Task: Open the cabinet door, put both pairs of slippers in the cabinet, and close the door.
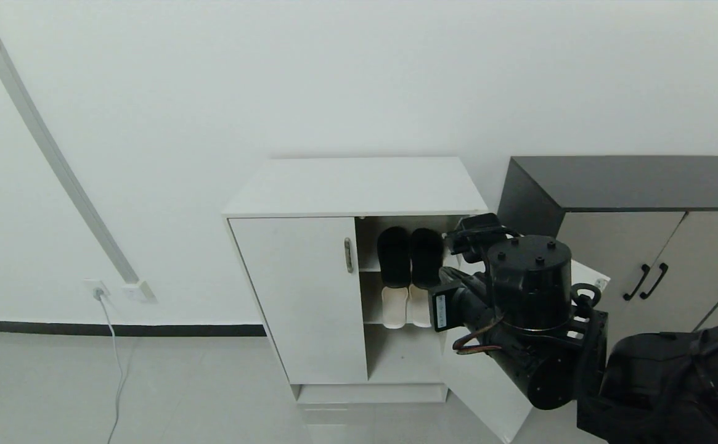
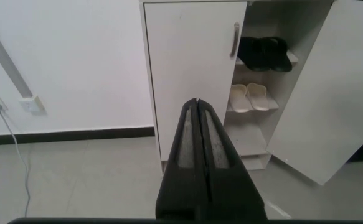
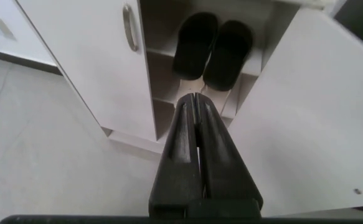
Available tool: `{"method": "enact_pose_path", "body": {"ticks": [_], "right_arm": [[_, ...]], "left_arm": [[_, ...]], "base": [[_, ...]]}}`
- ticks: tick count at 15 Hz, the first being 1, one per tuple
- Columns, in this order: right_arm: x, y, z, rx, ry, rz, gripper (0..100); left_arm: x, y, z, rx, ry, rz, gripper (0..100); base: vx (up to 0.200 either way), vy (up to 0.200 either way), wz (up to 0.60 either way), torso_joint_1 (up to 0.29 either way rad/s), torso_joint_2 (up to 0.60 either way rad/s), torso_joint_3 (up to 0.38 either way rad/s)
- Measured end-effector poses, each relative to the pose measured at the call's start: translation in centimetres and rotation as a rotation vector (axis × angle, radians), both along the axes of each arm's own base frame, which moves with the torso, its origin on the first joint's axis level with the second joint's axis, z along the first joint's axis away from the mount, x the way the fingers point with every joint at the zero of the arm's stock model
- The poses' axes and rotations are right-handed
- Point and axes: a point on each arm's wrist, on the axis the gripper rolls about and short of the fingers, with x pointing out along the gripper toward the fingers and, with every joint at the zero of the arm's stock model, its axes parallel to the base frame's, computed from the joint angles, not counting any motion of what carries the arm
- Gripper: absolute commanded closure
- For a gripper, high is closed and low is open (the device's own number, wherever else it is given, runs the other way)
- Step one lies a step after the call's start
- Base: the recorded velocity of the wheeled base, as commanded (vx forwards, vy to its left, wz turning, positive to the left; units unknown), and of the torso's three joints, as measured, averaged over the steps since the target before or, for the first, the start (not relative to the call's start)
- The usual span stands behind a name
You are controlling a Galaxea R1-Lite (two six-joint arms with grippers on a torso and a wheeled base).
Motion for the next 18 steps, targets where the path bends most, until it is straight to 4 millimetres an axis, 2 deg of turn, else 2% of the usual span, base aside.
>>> {"method": "enact_pose_path", "body": {"ticks": [7,13,18], "right_arm": [[0.5,-0.5,0.0,-0.016,-0.015,-0.017,100],[0.8,-0.8,-0.1,-0.020,-0.012,-0.029,100],[1.1,-1.1,-0.1,-0.017,-0.013,-0.037,100]], "left_arm": [[0.0,0.0,0.0,0.000,0.000,0.000,100],[0.0,0.0,0.0,0.000,0.000,0.000,100],[0.0,0.0,0.0,0.001,0.000,0.000,100]], "base": [[0.000,0.000,0.00,0.040,-0.08,-0.047],[0.000,0.000,-0.60,0.003,0.00,0.000],[0.000,0.000,0.00,0.000,0.00,0.000]]}}
